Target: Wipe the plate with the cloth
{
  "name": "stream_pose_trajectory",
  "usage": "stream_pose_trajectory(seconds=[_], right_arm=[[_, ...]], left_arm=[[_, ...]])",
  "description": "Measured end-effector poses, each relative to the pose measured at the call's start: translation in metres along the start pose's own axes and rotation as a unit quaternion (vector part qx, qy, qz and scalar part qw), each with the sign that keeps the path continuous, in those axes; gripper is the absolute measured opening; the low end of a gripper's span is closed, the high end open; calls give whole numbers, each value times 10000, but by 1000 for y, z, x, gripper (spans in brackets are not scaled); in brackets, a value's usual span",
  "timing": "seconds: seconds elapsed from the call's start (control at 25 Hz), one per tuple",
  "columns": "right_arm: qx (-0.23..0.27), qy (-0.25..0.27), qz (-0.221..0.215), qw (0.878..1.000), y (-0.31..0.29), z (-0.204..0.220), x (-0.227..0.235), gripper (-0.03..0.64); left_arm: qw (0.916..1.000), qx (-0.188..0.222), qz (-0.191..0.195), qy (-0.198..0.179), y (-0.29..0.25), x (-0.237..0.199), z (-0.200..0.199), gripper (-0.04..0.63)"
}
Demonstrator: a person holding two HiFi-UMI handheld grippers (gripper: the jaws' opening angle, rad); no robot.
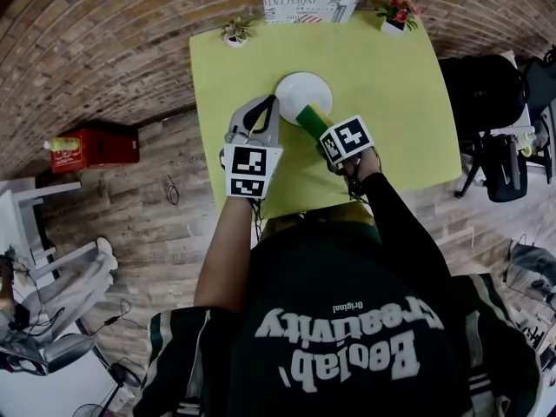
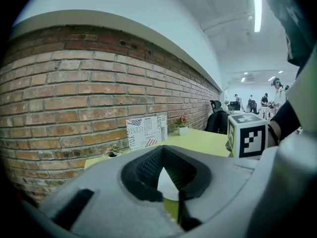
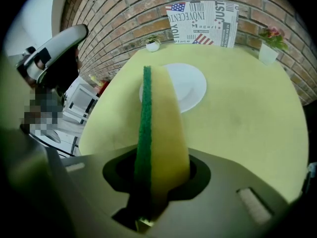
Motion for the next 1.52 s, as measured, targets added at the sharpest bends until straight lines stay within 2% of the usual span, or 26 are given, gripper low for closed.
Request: stream_pose_trajectory(seconds=[0.52,0.8,1.0,1.16,1.36,1.52], right_arm=[[54,-455,318,9984,17,19,33,135],[-32,-204,329,9992,20,16,32,135],[135,151,413,9989,29,-7,31,138],[314,195,300,9989,31,-29,32,137],[305,518,293,9978,24,-58,29,137],[348,597,114,9975,15,-78,23,138]], left_arm=[[9998,-36,174,-65,-17,13,-5,5],[9998,-45,171,-2,-21,13,-6,5],[9999,-84,47,73,-25,2,-2,5],[9998,-74,-30,155,-27,-6,-2,5],[9993,-47,-211,316,-29,-24,-3,5],[9989,-42,-315,340,-32,-33,-7,5]])
Point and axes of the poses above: the fingertips, and each gripper's own axes: y backward along the fingers, x to its right, z out of its underside, the point moved 4 cm from there along y, backward along the fingers, and after that the axes turned 9 degrees about y, right-handed, at the moved point
